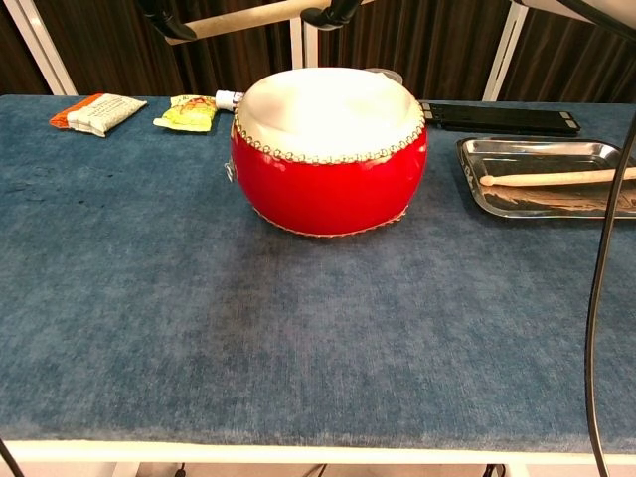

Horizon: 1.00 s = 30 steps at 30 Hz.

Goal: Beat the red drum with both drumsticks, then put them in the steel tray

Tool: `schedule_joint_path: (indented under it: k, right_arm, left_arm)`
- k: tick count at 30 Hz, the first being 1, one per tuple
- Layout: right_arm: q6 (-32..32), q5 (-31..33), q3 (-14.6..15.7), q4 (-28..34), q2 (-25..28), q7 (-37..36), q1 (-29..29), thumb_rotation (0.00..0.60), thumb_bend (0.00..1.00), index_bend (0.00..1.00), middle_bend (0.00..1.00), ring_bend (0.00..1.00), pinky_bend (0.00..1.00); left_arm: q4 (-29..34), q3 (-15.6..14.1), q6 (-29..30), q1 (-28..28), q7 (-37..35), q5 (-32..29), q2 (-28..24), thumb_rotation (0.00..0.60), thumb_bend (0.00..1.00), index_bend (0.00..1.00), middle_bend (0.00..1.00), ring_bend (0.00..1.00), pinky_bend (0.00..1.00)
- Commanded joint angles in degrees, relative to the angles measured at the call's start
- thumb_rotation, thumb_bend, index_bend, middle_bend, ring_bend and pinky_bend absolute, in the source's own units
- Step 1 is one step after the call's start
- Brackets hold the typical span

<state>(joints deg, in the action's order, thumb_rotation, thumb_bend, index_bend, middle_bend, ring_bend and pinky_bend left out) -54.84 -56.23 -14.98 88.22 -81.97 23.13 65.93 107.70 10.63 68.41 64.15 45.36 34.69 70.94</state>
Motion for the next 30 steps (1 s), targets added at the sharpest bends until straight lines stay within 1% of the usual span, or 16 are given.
schedule_joint_path:
  k: [1, 5, 8, 13, 16, 20, 23, 26, 30]
  right_arm:
    - [-0.6, -2.3, 0.0, -1.2, -0.7, -2.3, -1.1, 0.600, 0.75, 0.80, 0.70, 0.50, 0.47]
    - [-1.9, -5.4, 0.0, -1.9, -0.5, -5.9, -3.0, 0.600, 0.75, 0.81, 0.70, 0.50, 0.48]
    - [-3.6, -8.2, 0.6, -1.8, 0.9, -8.8, -5.3, 0.600, 0.75, 0.81, 0.70, 0.50, 0.48]
    - [-8.1, -12.6, 2.7, -1.7, 5.2, -14.7, -11.4, 0.600, 0.76, 0.81, 0.70, 0.50, 0.48]
    - [-10.7, -14.3, 4.5, -2.6, 8.4, -18.4, -16.0, 0.600, 0.76, 0.81, 0.70, 0.50, 0.48]
    - [-13.3, -15.5, 7.3, -5.6, 11.8, -23.1, -22.3, 0.600, 0.76, 0.81, 0.70, 0.50, 0.48]
    - [-13.7, -16.3, 9.7, -9.1, 13.0, -25.7, -26.0, 0.600, 0.76, 0.81, 0.70, 0.50, 0.48]
    - [-13.3, -16.5, 11.2, -13.3, 12.6, -28.6, -29.0, 0.600, 0.76, 0.81, 0.70, 0.50, 0.48]
    - [-11.3, -16.1, 12.3, -18.6, 10.9, -32.5, -31.7, 0.600, 0.76, 0.81, 0.70, 0.50, 0.48]
  left_arm:
    - [0.2, -0.2, 0.5, -0.7, -0.1, -0.2, -0.6, 0.600, 0.20, 0.22, 0.39, 0.47, 0.81]
    - [0.4, -0.1, 1.4, -2.7, -1.8, -0.3, -1.9, 0.600, 0.19, 0.17, 0.36, 0.44, 0.80]
    - [0.4, -0.3, 1.7, -4.7, -3.8, -0.1, -3.3, 0.600, 0.19, 0.16, 0.34, 0.42, 0.79]
    - [0.2, -1.2, 2.5, -8.8, -8.3, 1.8, -5.0, 0.600, 0.19, 0.15, 0.33, 0.41, 0.76]
    - [-0.4, -2.3, 3.8, -11.8, -11.4, 5.1, -5.3, 0.600, 0.19, 0.15, 0.33, 0.40, 0.75]
    - [-1.4, -3.7, 5.7, -15.8, -15.4, 9.9, -5.2, 0.600, 0.19, 0.15, 0.33, 0.40, 0.75]
    - [-2.1, -4.1, 7.1, -18.2, -17.8, 12.9, -5.1, 0.600, 0.19, 0.15, 0.33, 0.40, 0.75]
    - [-2.5, -4.1, 8.6, -20.0, -19.3, 15.4, -5.1, 0.600, 0.19, 0.15, 0.33, 0.40, 0.74]
    - [-2.0, -3.3, 9.9, -21.8, -20.7, 17.6, -5.3, 0.600, 0.19, 0.15, 0.33, 0.40, 0.74]
